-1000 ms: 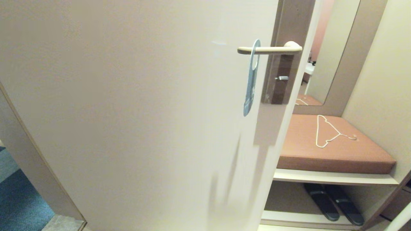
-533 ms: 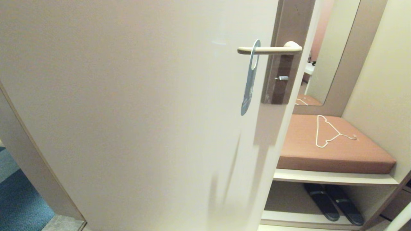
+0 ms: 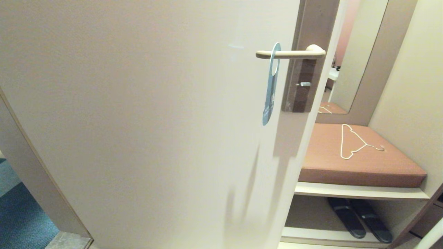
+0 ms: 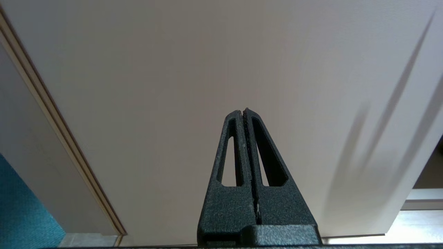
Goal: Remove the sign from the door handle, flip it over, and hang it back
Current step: Hang the sign back with the other side facing out
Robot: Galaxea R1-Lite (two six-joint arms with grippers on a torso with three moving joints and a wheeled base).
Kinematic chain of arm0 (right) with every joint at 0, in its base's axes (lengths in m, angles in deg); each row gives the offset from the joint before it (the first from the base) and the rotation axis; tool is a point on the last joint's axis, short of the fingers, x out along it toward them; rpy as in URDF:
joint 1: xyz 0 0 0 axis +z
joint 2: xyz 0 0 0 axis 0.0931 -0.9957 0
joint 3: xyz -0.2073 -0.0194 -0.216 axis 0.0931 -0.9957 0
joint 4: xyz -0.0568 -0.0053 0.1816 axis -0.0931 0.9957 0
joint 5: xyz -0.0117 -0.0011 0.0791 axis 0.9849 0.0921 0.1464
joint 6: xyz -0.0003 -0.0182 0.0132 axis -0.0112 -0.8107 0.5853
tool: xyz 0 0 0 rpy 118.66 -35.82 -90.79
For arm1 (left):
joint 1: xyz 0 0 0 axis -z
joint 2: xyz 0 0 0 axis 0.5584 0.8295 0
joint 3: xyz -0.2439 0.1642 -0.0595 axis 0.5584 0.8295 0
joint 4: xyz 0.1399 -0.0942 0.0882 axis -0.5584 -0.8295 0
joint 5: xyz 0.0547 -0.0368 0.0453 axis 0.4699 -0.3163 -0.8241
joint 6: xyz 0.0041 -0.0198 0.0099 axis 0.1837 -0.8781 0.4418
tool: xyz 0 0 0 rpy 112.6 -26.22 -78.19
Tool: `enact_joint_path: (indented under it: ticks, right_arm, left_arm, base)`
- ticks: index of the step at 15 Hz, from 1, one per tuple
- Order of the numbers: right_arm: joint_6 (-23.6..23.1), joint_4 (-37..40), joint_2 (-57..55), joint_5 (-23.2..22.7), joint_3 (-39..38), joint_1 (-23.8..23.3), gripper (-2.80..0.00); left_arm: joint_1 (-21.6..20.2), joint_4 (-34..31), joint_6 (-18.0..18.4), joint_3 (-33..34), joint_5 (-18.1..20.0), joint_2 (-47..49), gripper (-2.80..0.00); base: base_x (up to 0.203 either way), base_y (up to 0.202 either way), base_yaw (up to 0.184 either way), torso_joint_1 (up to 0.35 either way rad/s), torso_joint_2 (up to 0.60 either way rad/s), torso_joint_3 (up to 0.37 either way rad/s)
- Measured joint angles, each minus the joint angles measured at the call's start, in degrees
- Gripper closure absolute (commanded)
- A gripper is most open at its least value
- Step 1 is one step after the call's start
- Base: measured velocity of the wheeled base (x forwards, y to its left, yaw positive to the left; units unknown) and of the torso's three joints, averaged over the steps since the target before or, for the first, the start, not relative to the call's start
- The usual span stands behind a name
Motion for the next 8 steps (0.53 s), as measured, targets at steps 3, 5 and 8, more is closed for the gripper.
enact_joint_path:
  ticks: [3, 5, 8]
  right_arm:
    - [0.0, 0.0, 0.0, 0.0, 0.0, 0.0, 0.00]
    - [0.0, 0.0, 0.0, 0.0, 0.0, 0.0, 0.00]
    - [0.0, 0.0, 0.0, 0.0, 0.0, 0.0, 0.00]
  left_arm:
    - [0.0, -0.7, 1.0, 0.0, -1.7, -0.1, 0.00]
    - [0.0, -2.8, 0.9, 0.1, -2.8, -0.1, 0.00]
    - [0.0, -3.3, 1.3, 0.1, -2.0, -0.1, 0.00]
  base:
    - [0.000, 0.000, 0.000, 0.000, 0.00, 0.000]
    - [0.000, 0.000, 0.000, 0.000, 0.00, 0.000]
    - [0.000, 0.000, 0.000, 0.000, 0.00, 0.000]
